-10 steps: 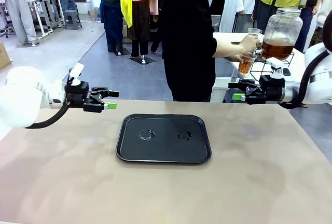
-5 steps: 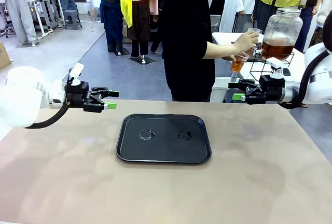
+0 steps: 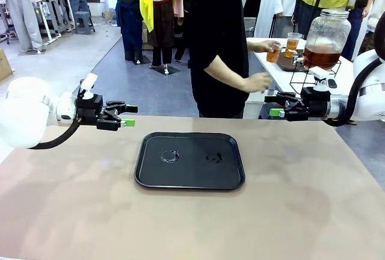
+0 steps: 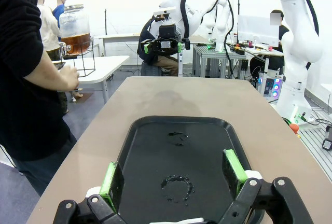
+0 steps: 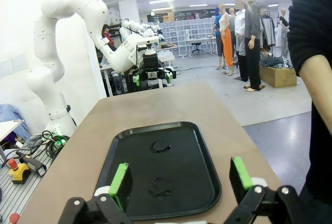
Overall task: Pour the drink into the iced cup.
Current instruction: Open the gripper to release the iced cup you were holding.
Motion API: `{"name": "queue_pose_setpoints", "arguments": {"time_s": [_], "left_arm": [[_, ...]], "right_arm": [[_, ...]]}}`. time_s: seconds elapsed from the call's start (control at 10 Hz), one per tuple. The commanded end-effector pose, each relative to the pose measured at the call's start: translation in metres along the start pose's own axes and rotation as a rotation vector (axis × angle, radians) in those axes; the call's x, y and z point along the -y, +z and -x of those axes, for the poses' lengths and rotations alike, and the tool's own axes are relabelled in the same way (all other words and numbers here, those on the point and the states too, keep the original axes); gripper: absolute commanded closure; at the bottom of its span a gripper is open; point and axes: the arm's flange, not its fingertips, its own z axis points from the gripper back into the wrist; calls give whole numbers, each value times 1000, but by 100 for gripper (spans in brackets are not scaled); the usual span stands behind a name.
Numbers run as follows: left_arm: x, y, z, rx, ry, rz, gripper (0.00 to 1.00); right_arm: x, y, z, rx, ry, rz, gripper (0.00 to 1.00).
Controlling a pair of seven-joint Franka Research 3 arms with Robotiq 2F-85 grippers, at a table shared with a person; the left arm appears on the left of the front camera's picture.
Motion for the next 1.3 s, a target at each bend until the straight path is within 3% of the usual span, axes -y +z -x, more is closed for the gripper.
{"name": "queue_pose_setpoints", "arguments": {"time_s": [0.0,1.2], "left_arm": [[0,-1,-2,-5,5,-4,0],[0,-1,-2,-5,5,-4,0]], "right_arm": [[0,1,-3,-4,-11,-13,0],[0,1,-3,-4,-11,-13,0]]}}
